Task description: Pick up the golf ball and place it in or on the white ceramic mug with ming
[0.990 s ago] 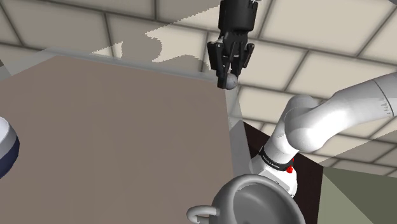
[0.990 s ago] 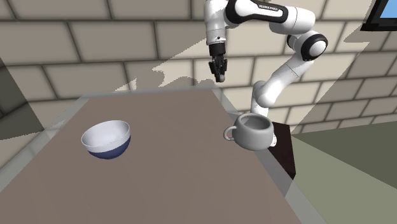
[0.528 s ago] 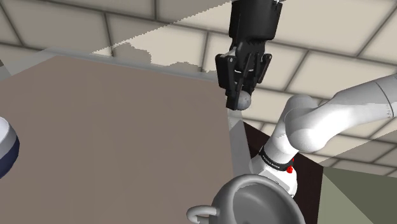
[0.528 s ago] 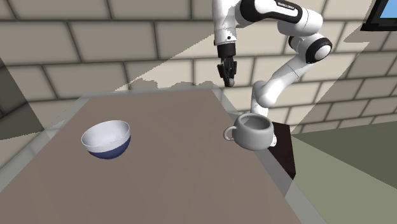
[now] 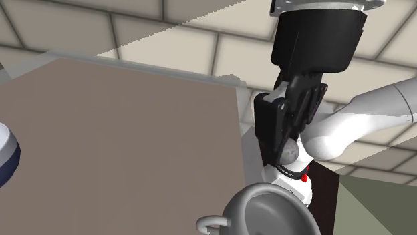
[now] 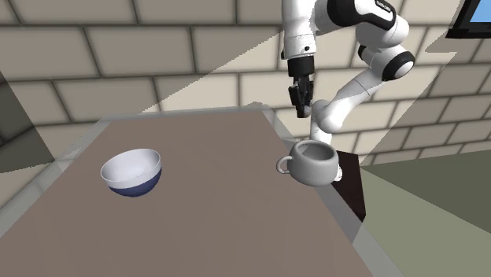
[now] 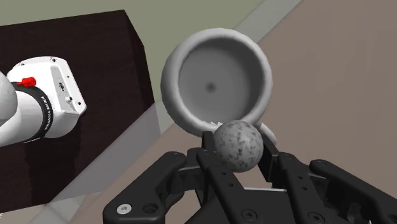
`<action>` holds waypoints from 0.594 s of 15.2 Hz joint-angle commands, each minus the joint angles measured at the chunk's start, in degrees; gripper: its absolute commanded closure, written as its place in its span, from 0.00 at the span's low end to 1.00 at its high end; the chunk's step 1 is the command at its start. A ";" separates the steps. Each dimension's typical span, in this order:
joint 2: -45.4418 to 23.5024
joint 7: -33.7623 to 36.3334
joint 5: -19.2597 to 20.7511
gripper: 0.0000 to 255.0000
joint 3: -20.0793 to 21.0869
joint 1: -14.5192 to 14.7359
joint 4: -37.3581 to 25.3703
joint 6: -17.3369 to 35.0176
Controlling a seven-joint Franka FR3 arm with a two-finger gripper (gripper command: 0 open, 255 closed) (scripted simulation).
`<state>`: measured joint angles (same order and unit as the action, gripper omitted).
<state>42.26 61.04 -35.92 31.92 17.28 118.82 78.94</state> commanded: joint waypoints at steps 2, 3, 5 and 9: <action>-1.73 5.59 -2.60 1.00 5.34 0.00 -3.56 1.44; -1.41 5.30 -2.80 1.00 5.51 0.08 -2.64 2.01; -0.80 4.75 -3.17 1.00 5.85 0.27 -0.84 3.18; 0.25 3.70 -3.97 1.00 6.62 0.65 2.63 5.54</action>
<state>42.39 64.95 -39.67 38.20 17.90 120.65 83.75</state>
